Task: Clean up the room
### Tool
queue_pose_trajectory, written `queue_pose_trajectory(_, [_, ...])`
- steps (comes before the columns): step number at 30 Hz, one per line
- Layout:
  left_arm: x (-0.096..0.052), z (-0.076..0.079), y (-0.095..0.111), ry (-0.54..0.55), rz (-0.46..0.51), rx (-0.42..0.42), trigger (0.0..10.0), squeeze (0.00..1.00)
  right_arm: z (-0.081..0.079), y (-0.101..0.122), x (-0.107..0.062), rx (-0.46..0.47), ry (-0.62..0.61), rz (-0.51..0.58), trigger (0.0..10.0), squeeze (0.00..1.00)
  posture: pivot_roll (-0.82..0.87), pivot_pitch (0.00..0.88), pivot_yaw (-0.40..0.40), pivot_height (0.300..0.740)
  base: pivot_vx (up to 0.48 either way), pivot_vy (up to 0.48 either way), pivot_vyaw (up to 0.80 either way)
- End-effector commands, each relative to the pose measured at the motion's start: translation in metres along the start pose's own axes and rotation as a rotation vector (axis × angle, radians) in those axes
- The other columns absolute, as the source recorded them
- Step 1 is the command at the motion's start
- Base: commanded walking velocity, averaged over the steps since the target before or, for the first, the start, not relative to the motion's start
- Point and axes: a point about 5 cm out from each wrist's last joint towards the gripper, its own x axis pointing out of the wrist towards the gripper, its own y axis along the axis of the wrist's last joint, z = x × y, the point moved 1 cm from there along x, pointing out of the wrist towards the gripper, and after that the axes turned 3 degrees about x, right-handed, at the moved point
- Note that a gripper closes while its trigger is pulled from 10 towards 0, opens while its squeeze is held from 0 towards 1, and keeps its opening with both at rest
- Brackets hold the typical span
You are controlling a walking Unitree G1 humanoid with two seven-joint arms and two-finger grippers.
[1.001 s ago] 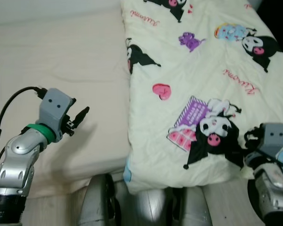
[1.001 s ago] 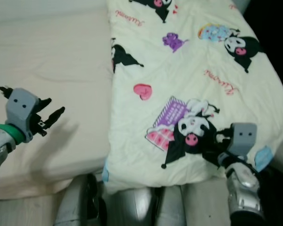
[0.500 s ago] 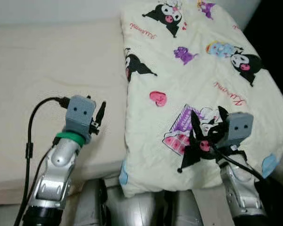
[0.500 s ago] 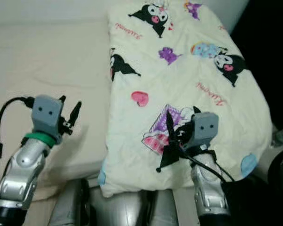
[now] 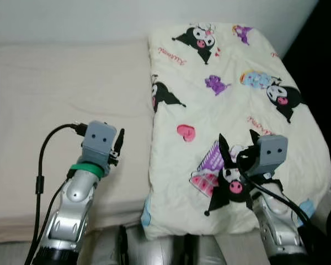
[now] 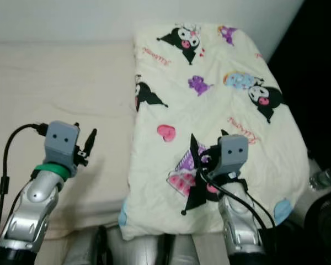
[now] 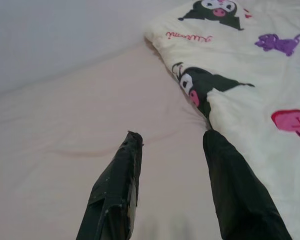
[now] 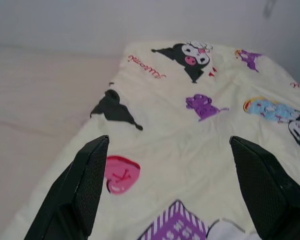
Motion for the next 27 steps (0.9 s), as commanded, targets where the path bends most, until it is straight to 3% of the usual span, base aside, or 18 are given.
queue_pose_trajectory(1, [-0.001, 0.005, -0.008, -0.011, -0.03, -0.008, 10.0, 0.0, 0.002, -0.005, -0.004, -0.001, -0.011, -0.024, 10.0, 0.0, -0.02, 0.048, 0.004, 0.683, 0.0, 0.0, 0.0])
queue_pose_trajectory(14, [0.006, 0.016, -0.004, -0.05, -0.021, -0.016, 10.0, 0.0, 0.004, -0.013, -0.006, -0.003, -0.045, -0.052, 10.0, 0.0, -0.03, 0.043, 0.015, 0.74, 0.0, 0.0, 0.0])
queue_pose_trajectory(22, [0.009, 0.02, -0.004, -0.081, -0.031, -0.041, 10.0, 0.0, 0.003, -0.018, -0.008, -0.006, -0.083, -0.071, 10.0, 0.0, -0.03, 0.044, 0.03, 0.74, 0.0, 0.0, 0.0])
queue_pose_trajectory(27, [0.009, 0.024, -0.005, -0.1, -0.039, -0.052, 10.0, 0.0, -0.007, -0.022, -0.006, 0.016, -0.077, -0.073, 10.0, 0.0, -0.03, 0.043, 0.041, 0.74, 0.0, 0.0, 0.0])
